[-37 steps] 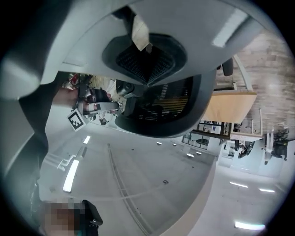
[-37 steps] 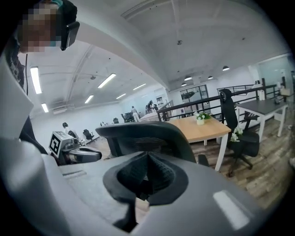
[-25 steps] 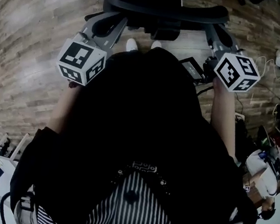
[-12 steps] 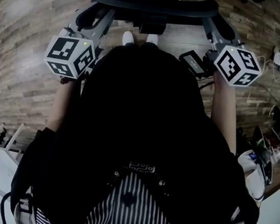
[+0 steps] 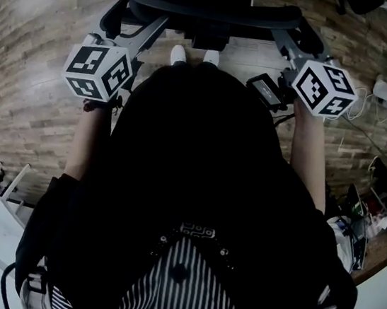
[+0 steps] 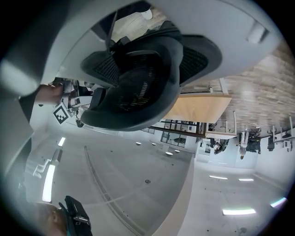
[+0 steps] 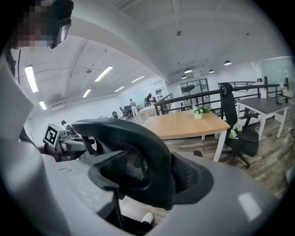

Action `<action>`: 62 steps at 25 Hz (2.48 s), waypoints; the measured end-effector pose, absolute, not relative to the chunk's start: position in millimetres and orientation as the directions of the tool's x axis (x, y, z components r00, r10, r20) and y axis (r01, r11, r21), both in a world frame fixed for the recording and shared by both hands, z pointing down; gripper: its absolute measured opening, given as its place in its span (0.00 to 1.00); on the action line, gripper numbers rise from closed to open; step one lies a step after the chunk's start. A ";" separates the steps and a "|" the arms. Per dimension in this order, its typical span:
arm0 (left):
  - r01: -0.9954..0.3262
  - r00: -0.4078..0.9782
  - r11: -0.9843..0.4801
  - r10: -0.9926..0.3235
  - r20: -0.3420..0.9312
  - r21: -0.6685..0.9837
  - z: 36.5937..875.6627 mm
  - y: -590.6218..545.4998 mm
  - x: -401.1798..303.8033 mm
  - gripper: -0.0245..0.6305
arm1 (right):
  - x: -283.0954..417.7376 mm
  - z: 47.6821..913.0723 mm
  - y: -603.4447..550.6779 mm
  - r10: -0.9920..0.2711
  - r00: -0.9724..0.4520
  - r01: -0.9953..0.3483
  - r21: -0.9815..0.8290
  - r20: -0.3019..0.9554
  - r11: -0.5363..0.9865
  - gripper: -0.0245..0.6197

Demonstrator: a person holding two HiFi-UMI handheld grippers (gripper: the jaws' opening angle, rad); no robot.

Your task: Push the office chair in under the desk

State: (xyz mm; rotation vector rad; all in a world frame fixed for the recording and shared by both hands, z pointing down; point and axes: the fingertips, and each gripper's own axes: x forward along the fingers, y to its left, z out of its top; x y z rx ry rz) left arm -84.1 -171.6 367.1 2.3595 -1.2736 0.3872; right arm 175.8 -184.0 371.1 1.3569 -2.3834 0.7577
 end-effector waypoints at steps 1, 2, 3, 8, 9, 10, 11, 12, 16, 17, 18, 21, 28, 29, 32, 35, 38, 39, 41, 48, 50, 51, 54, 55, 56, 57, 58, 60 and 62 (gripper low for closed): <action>-0.842 0.537 -0.486 -0.724 0.433 0.234 367.4 -171.2 -84.1 0.67 | 174.5 371.1 -184.4 -0.702 -0.517 -0.856 -0.299 0.490 0.421 0.49; -0.841 0.539 -0.495 -0.721 0.436 0.220 367.8 -168.9 -84.2 0.69 | 172.5 371.5 -183.3 -0.701 -0.521 -0.853 -0.301 0.487 0.425 0.50; -0.836 0.541 -0.515 -0.713 0.446 0.192 368.7 -164.2 -84.4 0.72 | 170.2 372.6 -180.5 -0.699 -0.526 -0.851 -0.304 0.485 0.429 0.50; -0.822 0.538 -0.557 -0.695 0.477 0.115 380.7 -154.8 -86.5 0.74 | 167.2 378.2 -178.4 -0.673 -0.545 -0.838 -0.301 0.500 0.455 0.52; -0.830 0.537 -0.538 -0.698 0.474 0.146 383.3 -158.4 -88.8 0.74 | 166.8 378.9 -181.4 -0.671 -0.542 -0.840 -0.292 0.507 0.458 0.52; -0.837 0.535 -0.515 -0.702 0.471 0.184 386.1 -161.7 -90.7 0.73 | 167.2 379.9 -183.6 -0.669 -0.535 -0.844 -0.281 0.516 0.458 0.52; -0.843 0.533 -0.492 -0.704 0.469 0.220 389.2 -164.5 -92.1 0.72 | 167.9 381.0 -184.8 -0.668 -0.528 -0.847 -0.270 0.525 0.458 0.52; -0.847 0.529 -0.471 -0.707 0.470 0.245 392.4 -167.3 -93.6 0.71 | 168.2 382.1 -185.3 -0.665 -0.524 -0.849 -0.264 0.532 0.458 0.52; -0.869 0.491 -0.436 -0.707 0.509 0.234 403.4 -180.1 -99.4 0.69 | 165.6 385.1 -188.6 -0.659 -0.516 -0.853 -0.255 0.547 0.456 0.52; -0.873 0.485 -0.429 -0.707 0.515 0.232 404.7 -183.6 -100.0 0.66 | 166.0 385.7 -189.9 -0.658 -0.511 -0.856 -0.253 0.553 0.451 0.52; -0.877 0.478 -0.418 -0.711 0.516 0.236 405.2 -187.1 -101.3 0.65 | 166.8 386.6 -191.2 -0.658 -0.503 -0.860 -0.252 0.561 0.443 0.52; -0.888 0.460 -0.392 -0.723 0.515 0.243 406.9 -195.2 -108.7 0.48 | 169.0 390.2 -194.6 -0.658 -0.482 -0.874 -0.263 0.578 0.409 0.51; -0.898 0.436 -0.391 -0.732 0.524 0.200 413.6 -204.3 -106.7 0.48 | 168.5 395.7 -205.5 -0.658 -0.487 -0.870 -0.251 0.575 0.425 0.50; -0.901 0.430 -0.387 -0.736 0.523 0.196 414.7 -205.9 -106.1 0.48 | 168.4 396.7 -207.0 -0.655 -0.492 -0.867 -0.249 0.574 0.432 0.49; -0.909 0.412 -0.372 -0.749 0.519 0.185 416.8 -211.0 -104.2 0.48 | 168.9 398.5 -211.8 -0.649 -0.509 -0.856 -0.255 0.565 0.449 0.49; -0.918 0.393 -0.355 -0.761 0.517 0.175 418.2 -213.6 -102.1 0.48 | 170.7 400.0 -216.5 -0.652 -0.525 -0.847 -0.260 0.547 0.464 0.49; -0.922 0.383 -0.350 -0.769 0.512 0.165 416.8 -215.5 -100.7 0.48 | 171.6 399.0 -220.4 -0.649 -0.544 -0.834 -0.260 0.532 0.487 0.49; -0.923 0.380 -0.349 -0.772 0.510 0.161 416.4 -215.4 -100.2 0.48 | 171.7 398.6 -221.1 -0.644 -0.551 -0.829 -0.261 0.530 0.495 0.49; -0.928 0.369 -0.340 -0.780 0.505 0.153 416.2 -214.4 -99.1 0.48 | 172.3 398.5 -222.3 -0.636 -0.566 -0.818 -0.264 0.524 0.510 0.49; -0.944 0.328 -0.297 -0.798 0.505 0.144 413.4 -223.2 -96.4 0.48 | 170.7 397.3 -233.6 -0.584 -0.636 -0.764 -0.303 0.505 0.570 0.49; -0.949 0.315 -0.286 -0.807 0.499 0.136 413.1 -226.7 -97.9 0.48 | 168.2 397.6 -236.7 -0.583 -0.639 -0.761 -0.299 0.501 0.576 0.48; -0.950 0.310 -0.281 -0.809 0.499 0.134 413.2 -227.7 -98.8 0.48 | 167.0 398.2 -237.6 -0.580 -0.644 -0.757 -0.303 0.499 0.579 0.48; -0.954 0.300 -0.269 -0.813 0.499 0.135 413.9 -233.0 -100.9 0.48 | 164.7 398.9 -242.7 -0.576 -0.648 -0.754 -0.311 0.499 0.579 0.48; -0.954 0.299 -0.268 -0.815 0.497 0.134 414.2 -236.7 -101.5 0.48 | 164.0 399.1 -246.6 -0.577 -0.645 -0.756 -0.309 0.500 0.577 0.48; -0.954 0.298 -0.267 -0.817 0.495 0.133 414.4 -241.0 -102.5 0.48 | 163.1 399.5 -251.3 -0.577 -0.645 -0.756 -0.308 0.501 0.577 0.48; -0.954 0.297 -0.268 -0.819 0.491 0.132 414.6 -246.0 -103.4 0.48 | 162.3 400.1 -256.9 -0.574 -0.646 -0.754 -0.309 0.502 0.579 0.48; -0.954 0.298 -0.268 -0.821 0.487 0.132 414.9 -252.0 -103.9 0.48 | 162.1 400.5 -263.5 -0.571 -0.647 -0.753 -0.308 0.504 0.581 0.48; -0.954 0.300 -0.268 -0.824 0.481 0.136 415.5 -267.6 -103.3 0.48 | 163.3 400.6 -280.5 -0.568 -0.646 -0.753 -0.303 0.510 0.584 0.48; -0.953 0.302 -0.269 -0.826 0.476 0.138 415.4 -286.9 -104.4 0.48 | 162.3 400.3 -301.0 -0.567 -0.647 -0.751 -0.300 0.509 0.588 0.48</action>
